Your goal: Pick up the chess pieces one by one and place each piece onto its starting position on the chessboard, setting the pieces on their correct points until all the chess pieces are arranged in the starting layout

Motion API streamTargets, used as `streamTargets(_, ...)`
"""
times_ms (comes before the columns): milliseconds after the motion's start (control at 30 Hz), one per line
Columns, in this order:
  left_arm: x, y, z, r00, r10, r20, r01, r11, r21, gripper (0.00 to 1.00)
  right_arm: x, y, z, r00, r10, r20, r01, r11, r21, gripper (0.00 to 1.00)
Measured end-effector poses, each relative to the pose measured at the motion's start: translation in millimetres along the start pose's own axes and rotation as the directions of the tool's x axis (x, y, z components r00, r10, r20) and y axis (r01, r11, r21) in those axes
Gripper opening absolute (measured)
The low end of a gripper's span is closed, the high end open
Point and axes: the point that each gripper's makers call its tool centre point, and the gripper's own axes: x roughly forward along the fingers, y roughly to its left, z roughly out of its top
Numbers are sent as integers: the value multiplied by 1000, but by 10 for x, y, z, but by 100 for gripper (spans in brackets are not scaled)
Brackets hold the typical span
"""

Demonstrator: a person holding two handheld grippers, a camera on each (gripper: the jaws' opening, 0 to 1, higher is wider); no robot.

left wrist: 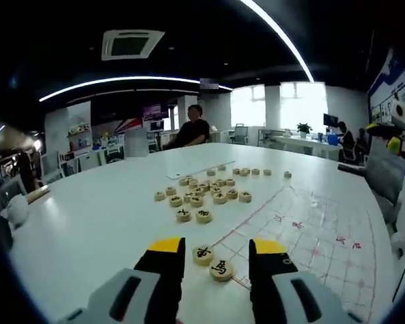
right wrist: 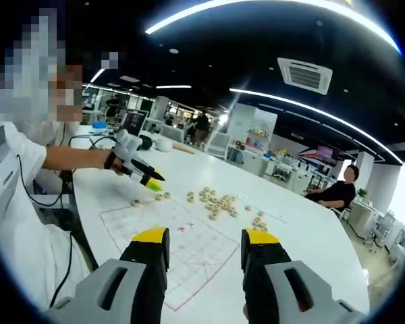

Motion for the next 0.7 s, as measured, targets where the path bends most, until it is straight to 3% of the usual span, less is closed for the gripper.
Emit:
streamTargets(33, 25, -2, 28, 1000, -3, -1, 3, 1000, 4, 39, -4, -5, 2, 1000, -2, 1, 2, 1000, 0, 43)
streamTargets(100, 112, -55, 75, 999, -42, 7, 43, 996, -84, 38, -8, -7, 6, 1000, -3, 2, 3, 1000, 0, 43)
streamTargets(200, 301, -23, 69, 999, -27, -36, 26, 1000, -11, 38, -9, 3, 8, 1000, 0, 2, 0, 1000, -2, 43)
streamTargets(467, 801, 8, -29, 993, -13, -117, 12, 1000, -9, 37, -23, -22, 0, 1000, -4, 3, 4, 1000, 2, 43)
streamTargets(533, 902, 36, -57, 992, -8, -127, 3, 999, -43, 37, -24, -29, -2, 1000, -5, 3, 5, 1000, 5, 43)
streamTargets(700, 1026, 85, -110, 989, 9, -148, -17, 999, -50, 36, -21, 4, 2, 1000, 0, 6, 0, 1000, 3, 43)
